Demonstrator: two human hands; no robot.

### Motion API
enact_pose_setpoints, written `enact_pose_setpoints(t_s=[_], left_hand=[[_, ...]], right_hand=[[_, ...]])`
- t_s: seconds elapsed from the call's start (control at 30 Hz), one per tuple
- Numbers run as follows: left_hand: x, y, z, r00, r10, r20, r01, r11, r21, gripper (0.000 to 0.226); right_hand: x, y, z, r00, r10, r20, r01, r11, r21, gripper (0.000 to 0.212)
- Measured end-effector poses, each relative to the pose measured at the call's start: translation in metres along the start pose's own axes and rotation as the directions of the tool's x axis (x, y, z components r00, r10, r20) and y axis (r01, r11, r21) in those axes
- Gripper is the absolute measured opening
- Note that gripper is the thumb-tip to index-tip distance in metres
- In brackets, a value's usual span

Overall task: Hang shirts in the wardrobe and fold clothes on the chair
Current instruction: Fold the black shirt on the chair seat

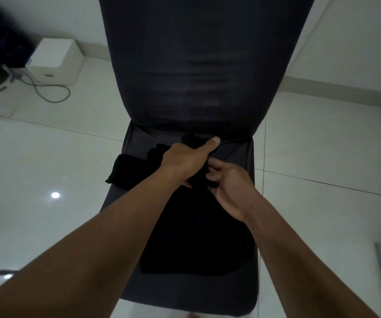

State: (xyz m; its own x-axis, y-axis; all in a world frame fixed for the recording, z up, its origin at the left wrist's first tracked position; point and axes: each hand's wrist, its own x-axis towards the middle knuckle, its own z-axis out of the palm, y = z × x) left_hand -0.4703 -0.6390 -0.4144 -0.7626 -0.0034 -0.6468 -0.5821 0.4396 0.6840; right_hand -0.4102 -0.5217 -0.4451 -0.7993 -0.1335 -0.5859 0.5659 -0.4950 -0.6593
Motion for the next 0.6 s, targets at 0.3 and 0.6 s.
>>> enact_pose_setpoints(t_s=[0.3, 0.6], left_hand=[[0.004, -0.004, -0.012, 0.983, 0.045, -0.179, -0.041, 0.999, 0.027, 0.022], [-0.097, 0.020, -0.086, 0.933, 0.309, 0.185, -0.303, 0.951, -0.062, 0.021]], right_hand=[[-0.019, -0.010, -0.016, 0.998, 0.034, -0.050, -0.043, 0.983, -0.178, 0.040], [-0.039, -0.017, 0.009, 0.978, -0.186, -0.092, 0.130, 0.895, -0.427, 0.072]])
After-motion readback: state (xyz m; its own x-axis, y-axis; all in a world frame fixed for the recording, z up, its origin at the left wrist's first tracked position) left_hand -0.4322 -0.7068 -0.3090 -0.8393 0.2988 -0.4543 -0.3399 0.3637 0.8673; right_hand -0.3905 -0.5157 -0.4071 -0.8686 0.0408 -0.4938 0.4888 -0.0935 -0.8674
